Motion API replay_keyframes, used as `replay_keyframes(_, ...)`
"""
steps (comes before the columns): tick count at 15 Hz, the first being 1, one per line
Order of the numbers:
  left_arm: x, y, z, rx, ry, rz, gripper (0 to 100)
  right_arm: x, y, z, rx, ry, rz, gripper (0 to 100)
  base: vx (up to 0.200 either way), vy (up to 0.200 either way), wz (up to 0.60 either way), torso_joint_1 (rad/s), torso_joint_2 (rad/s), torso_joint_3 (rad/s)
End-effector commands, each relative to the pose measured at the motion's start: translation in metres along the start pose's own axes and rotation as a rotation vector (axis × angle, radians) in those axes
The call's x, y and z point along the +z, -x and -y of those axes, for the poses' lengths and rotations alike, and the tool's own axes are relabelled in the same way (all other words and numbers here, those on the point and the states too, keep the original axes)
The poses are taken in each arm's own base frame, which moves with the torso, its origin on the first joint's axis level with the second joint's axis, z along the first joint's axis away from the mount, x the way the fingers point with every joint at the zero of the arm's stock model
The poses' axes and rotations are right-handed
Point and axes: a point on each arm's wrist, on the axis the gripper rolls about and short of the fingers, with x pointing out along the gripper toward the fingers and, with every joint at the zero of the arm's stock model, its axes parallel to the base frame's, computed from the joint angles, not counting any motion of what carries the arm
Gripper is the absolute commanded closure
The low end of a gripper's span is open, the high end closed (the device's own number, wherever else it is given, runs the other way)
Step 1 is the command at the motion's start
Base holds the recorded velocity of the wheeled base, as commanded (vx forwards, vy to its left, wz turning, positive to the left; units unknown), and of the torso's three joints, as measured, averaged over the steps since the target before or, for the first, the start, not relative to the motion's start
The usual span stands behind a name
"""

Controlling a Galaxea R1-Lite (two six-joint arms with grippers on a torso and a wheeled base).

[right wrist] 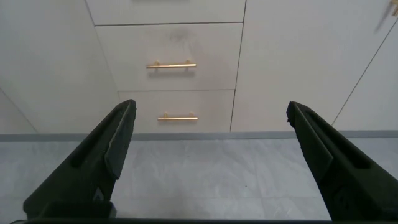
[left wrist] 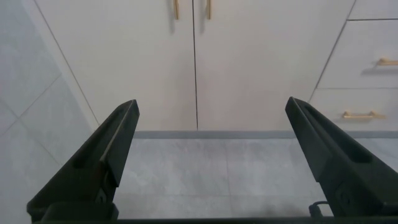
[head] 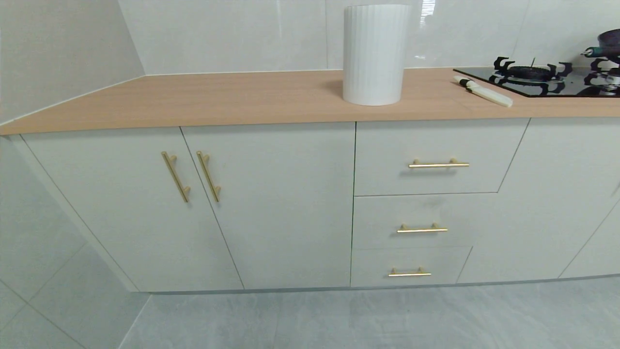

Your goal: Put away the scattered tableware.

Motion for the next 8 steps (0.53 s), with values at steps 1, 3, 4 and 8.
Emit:
replay_keyframes(1,0.0,-0.0001,0.0,0.001,0.001,-0.002,0,0.0001,-0.0002,0.0,0.001,0.0,-0.003,0,0.2,0.0,0.0,0.007,0.0,-0.002)
replay_keyframes(3,0.0,-0.0001,0.0,0.001,0.001,-0.002,0,0.0001,-0.0003,-0.0001,0.004,0.002,-0.004,0,0.2,0.0,0.0,0.007,0.0,0.0)
replay_keyframes(4,0.0,-0.0001,0.0,0.001,0.001,-0.002,0,0.0001,-0.0002,-0.0001,0.004,0.0,-0.003,0,0.2,0.0,0.0,0.007,0.01,0.007)
replay_keyframes(8,0.0001,-0.0001,0.0,0.001,0.001,0.0,0,0.0001,-0.0002,-0.0001,0.005,-0.001,-0.003,0,0.2,0.0,0.0,0.002,0.0,0.002)
